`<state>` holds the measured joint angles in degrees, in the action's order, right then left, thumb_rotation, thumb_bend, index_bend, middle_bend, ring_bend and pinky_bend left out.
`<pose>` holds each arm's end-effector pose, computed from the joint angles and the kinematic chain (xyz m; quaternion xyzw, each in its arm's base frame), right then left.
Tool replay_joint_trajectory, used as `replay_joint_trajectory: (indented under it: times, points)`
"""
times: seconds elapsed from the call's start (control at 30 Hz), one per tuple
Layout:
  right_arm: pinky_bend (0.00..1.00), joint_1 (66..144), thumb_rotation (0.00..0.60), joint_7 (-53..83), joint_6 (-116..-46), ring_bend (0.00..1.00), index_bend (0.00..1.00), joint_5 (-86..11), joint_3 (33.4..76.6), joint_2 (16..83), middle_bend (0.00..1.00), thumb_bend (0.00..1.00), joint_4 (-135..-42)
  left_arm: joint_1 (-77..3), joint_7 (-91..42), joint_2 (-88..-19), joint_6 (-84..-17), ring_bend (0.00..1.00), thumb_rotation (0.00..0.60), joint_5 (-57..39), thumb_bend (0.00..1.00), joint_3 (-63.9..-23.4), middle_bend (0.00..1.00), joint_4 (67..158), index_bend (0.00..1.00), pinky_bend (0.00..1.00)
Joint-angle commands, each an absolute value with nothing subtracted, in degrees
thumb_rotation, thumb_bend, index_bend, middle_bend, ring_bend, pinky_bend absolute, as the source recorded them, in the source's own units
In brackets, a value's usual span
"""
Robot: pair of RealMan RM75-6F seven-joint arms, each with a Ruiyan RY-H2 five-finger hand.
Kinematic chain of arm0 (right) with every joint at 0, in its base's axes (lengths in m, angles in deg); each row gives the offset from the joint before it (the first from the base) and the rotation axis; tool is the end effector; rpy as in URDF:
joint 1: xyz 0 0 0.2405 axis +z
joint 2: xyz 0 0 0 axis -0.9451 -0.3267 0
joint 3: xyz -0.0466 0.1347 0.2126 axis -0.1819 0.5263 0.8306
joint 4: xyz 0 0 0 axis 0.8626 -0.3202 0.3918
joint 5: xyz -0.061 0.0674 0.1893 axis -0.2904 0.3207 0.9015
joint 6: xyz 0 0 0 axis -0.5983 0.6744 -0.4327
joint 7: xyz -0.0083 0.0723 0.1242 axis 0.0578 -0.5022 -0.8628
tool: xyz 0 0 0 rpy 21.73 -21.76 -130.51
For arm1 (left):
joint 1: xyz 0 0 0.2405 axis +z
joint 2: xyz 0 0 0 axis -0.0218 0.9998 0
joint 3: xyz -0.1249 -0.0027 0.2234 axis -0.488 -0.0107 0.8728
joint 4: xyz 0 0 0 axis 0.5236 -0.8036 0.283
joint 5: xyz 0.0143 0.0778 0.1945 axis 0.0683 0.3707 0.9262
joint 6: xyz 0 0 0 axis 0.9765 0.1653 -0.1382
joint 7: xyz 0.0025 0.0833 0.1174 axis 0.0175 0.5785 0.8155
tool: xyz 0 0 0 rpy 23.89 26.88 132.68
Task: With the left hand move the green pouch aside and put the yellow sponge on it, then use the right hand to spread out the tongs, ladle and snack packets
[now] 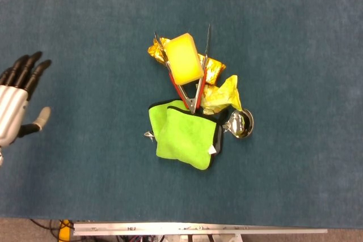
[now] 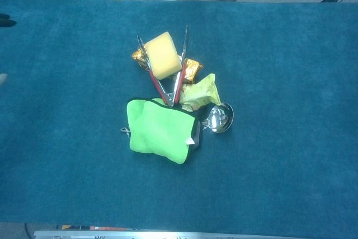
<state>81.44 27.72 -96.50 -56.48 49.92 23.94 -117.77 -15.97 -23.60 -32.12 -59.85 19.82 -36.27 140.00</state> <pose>-0.2679 -0.2133 0.1702 0.6356 -0.3528 0.3595 0.5851 -0.2559 0.2138 0.1272 -0.6857 -0.3962 -0.3918 0.4683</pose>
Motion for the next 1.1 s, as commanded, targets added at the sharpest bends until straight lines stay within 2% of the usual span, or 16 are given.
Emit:
replay_joint_trajectory:
  times: [0.03, 0.5, 1.1]
  points:
    - [0.41, 81.7, 0.6, 27.6, -96.2, 0.22, 0.03, -55.7, 50.4, 23.4, 0.27, 0.12, -118.5, -18.8, -27.8, -31.2, -57.4, 0.0, 0.6, 24.7, 0.37, -35.0, 0.04, 138.4, 0.06, 0.17]
    - [0.41, 82.7, 0.6, 28.5, -94.8, 0.22, 0.03, -53.8, 51.3, 23.0, 0.27, 0.12, -120.2, -29.5, -36.4, -35.7, -52.8, 0.0, 0.6, 41.9, 0.37, -30.3, 0.05, 130.9, 0.07, 0.17]
    - [0.41, 82.3, 0.6, 26.2, -94.5, 0.22, 0.03, -52.8, 51.1, 22.2, 0.27, 0.12, -118.8, -40.2, -36.9, -49.2, -49.4, 0.0, 0.6, 50.0, 0.37, -27.9, 0.02, 121.8, 0.07, 0.15]
